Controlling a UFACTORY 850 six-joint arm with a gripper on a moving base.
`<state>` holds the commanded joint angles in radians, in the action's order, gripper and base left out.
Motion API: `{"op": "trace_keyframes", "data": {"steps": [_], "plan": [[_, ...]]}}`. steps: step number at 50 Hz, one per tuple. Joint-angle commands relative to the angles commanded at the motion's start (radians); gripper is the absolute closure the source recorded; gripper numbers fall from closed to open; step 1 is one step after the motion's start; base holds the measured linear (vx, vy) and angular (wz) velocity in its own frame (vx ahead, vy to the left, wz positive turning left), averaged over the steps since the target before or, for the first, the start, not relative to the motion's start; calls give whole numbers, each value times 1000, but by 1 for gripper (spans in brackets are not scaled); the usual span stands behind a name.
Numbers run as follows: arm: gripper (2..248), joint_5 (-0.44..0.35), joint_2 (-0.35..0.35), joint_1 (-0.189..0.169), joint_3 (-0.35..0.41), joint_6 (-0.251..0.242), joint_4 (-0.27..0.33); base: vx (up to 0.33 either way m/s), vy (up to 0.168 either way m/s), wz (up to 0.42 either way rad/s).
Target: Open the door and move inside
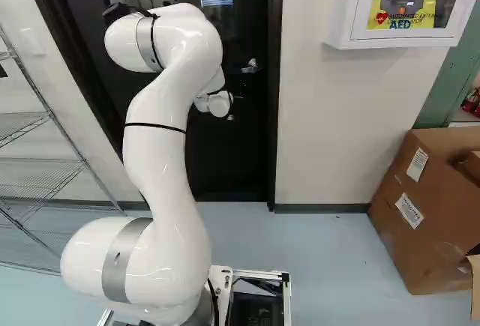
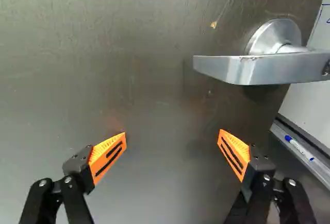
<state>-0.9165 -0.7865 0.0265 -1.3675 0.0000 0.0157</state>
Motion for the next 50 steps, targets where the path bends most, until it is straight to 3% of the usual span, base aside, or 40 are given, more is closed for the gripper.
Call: {"op": "trace_keyframes", "data": {"steps": [26,50], "plan": [[3,0,-124,7,-176,0,0,0,0,0],[3,0,-22,28,-30,0,0,0,0,0]]}}
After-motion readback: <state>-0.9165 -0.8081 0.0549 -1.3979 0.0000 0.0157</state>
